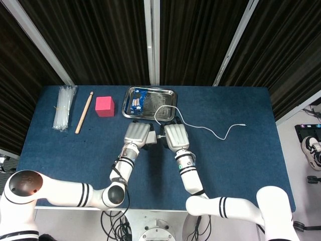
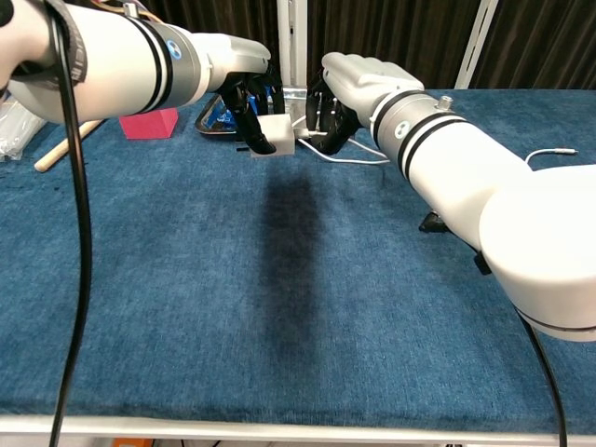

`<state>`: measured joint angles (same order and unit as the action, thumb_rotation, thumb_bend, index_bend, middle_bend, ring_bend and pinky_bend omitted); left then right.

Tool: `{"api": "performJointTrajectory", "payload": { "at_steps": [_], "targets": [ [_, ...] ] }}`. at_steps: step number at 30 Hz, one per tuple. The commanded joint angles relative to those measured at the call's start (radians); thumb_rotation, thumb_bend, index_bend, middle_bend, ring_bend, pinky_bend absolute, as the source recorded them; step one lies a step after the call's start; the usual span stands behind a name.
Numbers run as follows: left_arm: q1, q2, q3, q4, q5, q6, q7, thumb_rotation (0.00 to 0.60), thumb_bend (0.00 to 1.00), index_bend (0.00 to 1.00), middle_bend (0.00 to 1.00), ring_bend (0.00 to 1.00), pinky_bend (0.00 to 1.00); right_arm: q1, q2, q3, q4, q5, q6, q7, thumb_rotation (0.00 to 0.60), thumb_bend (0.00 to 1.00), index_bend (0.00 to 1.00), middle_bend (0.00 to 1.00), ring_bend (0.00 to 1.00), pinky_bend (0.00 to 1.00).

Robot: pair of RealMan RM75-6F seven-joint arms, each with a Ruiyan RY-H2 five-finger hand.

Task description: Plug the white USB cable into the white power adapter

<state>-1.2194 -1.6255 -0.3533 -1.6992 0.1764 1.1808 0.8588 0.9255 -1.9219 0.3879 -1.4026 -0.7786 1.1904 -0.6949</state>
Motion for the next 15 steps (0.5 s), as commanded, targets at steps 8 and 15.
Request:
{"api": "performJointTrajectory", "payload": {
  "at_steps": [8, 15],
  "targets": [
    [-0.002, -0.002, 0.002, 0.004, -0.003, 0.002, 0.003, 0.6, 0.27, 0.47, 0.54, 0.44, 0.18, 0.003, -0.01, 0.001, 0.007, -0.009, 0.0, 0.009, 0.6, 0.37, 0.55, 0.47, 0.33, 0.12],
    [-0.005, -0.007, 0.0, 0.008, -0.006, 0.004, 0.004, 0.6, 0.27, 0.47, 0.54, 0.44, 0.18, 0.005, -0.019, 0.0, 0.01, -0.012, 0.002, 0.006, 0.6, 0.38, 0.55, 0.47, 0.33, 0.12]
  ]
}}
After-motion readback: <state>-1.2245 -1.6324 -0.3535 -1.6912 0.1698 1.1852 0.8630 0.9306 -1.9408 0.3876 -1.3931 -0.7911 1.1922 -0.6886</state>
